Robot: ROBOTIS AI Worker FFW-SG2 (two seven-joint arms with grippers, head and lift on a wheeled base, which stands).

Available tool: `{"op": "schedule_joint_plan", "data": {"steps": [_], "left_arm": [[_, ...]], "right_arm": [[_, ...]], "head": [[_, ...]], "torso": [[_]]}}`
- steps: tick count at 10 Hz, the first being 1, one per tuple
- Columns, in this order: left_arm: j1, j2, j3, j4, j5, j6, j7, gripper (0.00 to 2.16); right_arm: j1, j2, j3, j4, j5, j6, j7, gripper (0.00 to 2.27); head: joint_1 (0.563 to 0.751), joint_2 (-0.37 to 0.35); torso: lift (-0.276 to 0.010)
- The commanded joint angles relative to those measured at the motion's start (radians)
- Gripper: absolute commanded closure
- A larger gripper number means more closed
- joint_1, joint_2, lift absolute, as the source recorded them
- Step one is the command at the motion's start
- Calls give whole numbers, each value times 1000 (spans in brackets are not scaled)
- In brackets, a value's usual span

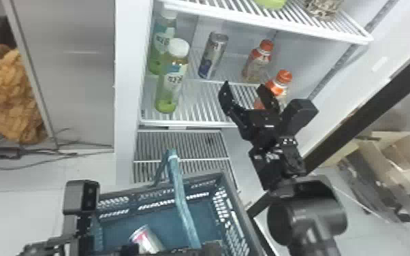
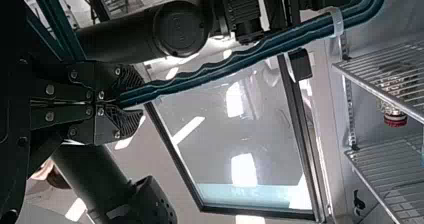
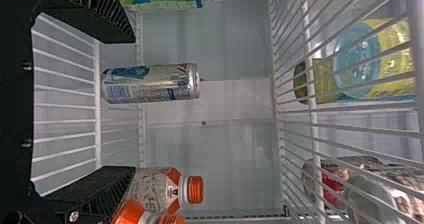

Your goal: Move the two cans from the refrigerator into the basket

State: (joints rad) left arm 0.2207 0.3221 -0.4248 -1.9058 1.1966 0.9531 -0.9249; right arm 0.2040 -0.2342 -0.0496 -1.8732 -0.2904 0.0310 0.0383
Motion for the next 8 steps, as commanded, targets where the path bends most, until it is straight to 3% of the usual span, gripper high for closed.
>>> {"op": "schedule_joint_plan", "data": {"steps": [1,8], "left_arm": [[-2,-1,-2,0,0,4,0,1162],[-7,-1,-4,2,2,-1,0,1162]], "right_arm": [[-45,-2,10,48,13,-11,0,90],[-180,-8,56,210,-9,-75,2,101]], "head": [[695,-350],[695,-350]], "torso": [[-276],[-276]]}}
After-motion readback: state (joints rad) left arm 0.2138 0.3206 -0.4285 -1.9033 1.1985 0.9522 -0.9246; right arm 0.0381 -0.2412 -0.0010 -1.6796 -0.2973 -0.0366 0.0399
